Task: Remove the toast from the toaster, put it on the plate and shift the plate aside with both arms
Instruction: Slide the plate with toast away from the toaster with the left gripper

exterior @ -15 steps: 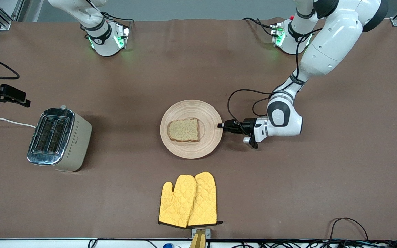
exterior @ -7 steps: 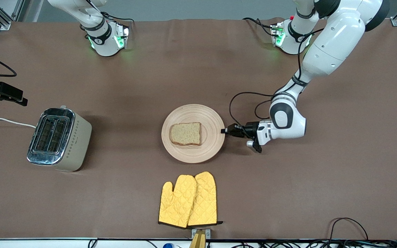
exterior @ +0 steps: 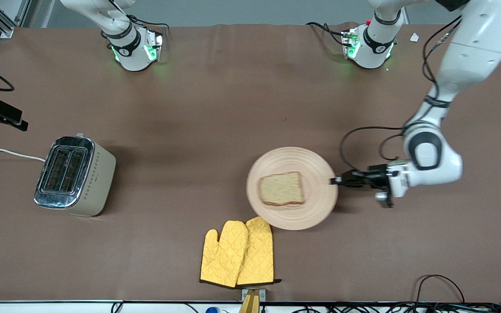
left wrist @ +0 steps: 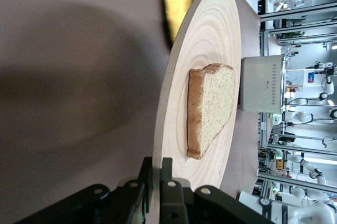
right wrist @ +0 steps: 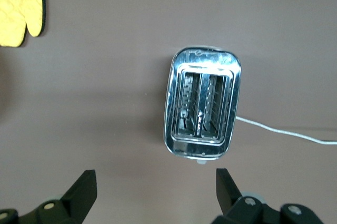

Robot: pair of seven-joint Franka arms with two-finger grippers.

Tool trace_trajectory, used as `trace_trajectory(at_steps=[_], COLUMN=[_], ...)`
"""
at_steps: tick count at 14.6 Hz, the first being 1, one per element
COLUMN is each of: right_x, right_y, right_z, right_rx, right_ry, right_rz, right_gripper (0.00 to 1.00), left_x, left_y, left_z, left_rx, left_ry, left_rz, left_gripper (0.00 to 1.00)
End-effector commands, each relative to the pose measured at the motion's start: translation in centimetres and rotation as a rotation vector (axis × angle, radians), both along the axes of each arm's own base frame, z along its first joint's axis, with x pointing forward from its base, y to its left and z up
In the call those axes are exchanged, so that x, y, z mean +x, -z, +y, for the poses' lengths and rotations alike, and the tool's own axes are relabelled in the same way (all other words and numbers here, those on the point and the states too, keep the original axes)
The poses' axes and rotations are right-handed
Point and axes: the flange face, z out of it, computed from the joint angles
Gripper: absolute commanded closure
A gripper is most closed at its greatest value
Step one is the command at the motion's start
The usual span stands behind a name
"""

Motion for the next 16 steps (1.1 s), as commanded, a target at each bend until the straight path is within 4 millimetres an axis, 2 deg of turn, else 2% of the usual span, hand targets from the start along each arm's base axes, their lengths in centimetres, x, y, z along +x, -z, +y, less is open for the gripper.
trace_trajectory(at_steps=[1,4,6,8,10,13,14,16], right_x=[-3.0,-3.5,-3.4,-3.3,-3.2,-3.2,-3.4,-3.5], right_y=[0.6,0.8,0.7,0.6,0.6,0.8,0.8,0.9], right_z=[-0.5,-0.4,-0.3,-0.2,-0.3,-0.5,-0.9,-1.8], right_rx=[-0.007,-0.007,-0.019,-0.093,-0.090,-0.071,-0.028,0.013], right_ry=[-0.001,-0.003,-0.013,-0.028,-0.013,0.065,0.082,0.102], right_rz=[-0.039,-0.048,-0.047,-0.048,-0.051,-0.043,-0.040,-0.037], right_gripper=[0.00,0.00,0.00,0.00,0.00,0.00,0.00,0.00], left_x=[-0.5,-1.1,-1.6,-2.3,-2.8,-3.2,-3.2,-3.0], left_y=[-1.4,-2.1,-1.2,0.7,1.8,3.4,3.8,3.6], left_z=[7.9,14.8,18.9,22.6,23.4,23.2,23.3,23.3], left_rx=[0.005,0.052,0.096,0.104,0.110,0.092,0.089,0.093], left_ry=[0.007,-0.023,-0.035,-0.062,-0.063,-0.064,-0.067,-0.070], left_rz=[0.009,0.035,0.038,0.047,0.064,0.091,0.095,0.098], left_gripper=[1.00,1.00,1.00,1.00,1.00,0.95,0.73,0.00])
